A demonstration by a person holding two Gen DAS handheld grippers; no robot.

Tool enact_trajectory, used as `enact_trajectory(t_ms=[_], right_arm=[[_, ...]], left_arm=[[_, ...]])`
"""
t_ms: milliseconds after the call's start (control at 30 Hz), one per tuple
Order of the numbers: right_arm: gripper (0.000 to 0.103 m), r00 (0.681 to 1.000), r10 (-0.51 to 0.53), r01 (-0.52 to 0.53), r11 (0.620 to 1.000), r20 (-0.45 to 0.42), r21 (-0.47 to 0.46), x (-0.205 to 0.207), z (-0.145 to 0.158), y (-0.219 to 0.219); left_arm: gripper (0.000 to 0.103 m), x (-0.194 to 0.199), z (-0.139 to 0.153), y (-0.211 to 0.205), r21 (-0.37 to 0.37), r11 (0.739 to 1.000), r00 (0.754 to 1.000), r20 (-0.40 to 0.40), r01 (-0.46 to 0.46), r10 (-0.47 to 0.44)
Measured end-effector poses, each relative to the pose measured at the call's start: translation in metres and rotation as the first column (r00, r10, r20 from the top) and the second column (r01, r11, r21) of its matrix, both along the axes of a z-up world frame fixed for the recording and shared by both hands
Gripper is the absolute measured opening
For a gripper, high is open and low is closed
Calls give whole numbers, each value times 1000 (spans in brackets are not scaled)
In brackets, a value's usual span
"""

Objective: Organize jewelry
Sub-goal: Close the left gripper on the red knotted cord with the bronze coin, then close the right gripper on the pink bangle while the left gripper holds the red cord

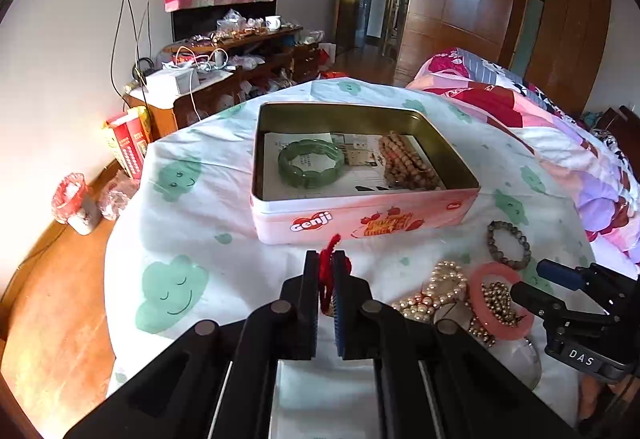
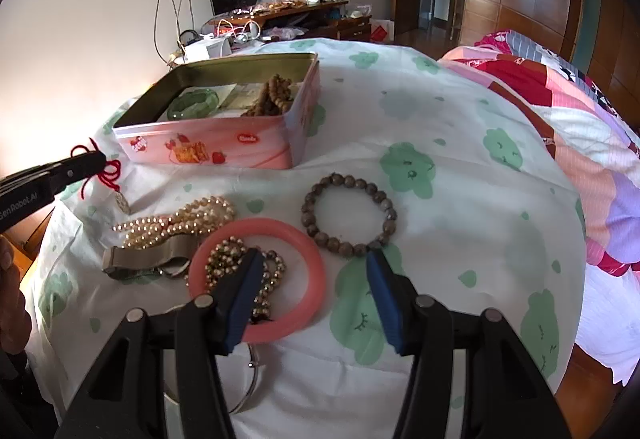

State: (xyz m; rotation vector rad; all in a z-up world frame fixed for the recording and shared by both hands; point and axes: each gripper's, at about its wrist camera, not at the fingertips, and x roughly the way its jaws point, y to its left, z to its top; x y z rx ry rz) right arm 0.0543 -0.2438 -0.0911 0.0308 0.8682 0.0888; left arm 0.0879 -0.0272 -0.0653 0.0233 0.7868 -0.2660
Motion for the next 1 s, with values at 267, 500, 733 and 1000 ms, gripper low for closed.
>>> enact_trajectory(t_ms=[267, 500, 733, 1000], right_arm=[[41, 999, 11, -11, 1000, -31, 12, 2, -9, 3], [12, 999, 33, -33, 999, -18, 18, -2, -5, 6], [12, 999, 41, -42, 999, 31, 34, -7, 7, 9], [12, 996, 39, -42, 998, 78, 41, -8, 21, 8]], left_arm=[[5, -1, -6, -1, 1, 1000, 1000, -11, 9, -9], [5, -4, -2, -1, -9, 1000, 1000, 2, 7, -7], [5, -8, 5, -1, -18, 1000, 1000, 17, 9, -9], [5, -8, 14, 1, -24, 1000, 999, 35, 11, -10]])
